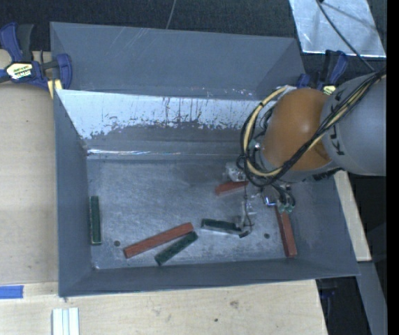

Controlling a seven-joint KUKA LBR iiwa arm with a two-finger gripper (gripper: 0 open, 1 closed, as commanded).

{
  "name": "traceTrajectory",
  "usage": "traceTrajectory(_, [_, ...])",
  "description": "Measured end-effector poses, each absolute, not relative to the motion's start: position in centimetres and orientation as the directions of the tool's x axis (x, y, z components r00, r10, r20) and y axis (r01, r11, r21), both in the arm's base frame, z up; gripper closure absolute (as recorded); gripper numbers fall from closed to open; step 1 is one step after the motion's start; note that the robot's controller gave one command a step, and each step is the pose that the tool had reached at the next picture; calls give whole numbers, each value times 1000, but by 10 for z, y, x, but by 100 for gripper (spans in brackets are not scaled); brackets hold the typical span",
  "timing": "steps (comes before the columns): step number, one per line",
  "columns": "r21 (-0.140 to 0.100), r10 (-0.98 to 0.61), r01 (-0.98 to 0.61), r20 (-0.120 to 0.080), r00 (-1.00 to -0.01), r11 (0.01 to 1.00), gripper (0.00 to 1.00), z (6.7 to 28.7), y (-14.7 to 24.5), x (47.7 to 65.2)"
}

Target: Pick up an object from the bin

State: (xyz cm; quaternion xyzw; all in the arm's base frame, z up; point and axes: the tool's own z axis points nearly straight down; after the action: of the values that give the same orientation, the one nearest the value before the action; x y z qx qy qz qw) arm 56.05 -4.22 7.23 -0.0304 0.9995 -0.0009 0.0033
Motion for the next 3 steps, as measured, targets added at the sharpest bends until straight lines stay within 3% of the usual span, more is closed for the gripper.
traceTrajectory(2, [-1, 37, 37, -2, -999, 999, 0, 94, -64, 516])
traceTrajectory(3, [-1, -127, -127, -4, -992, 992, 0, 85, -65, 510])
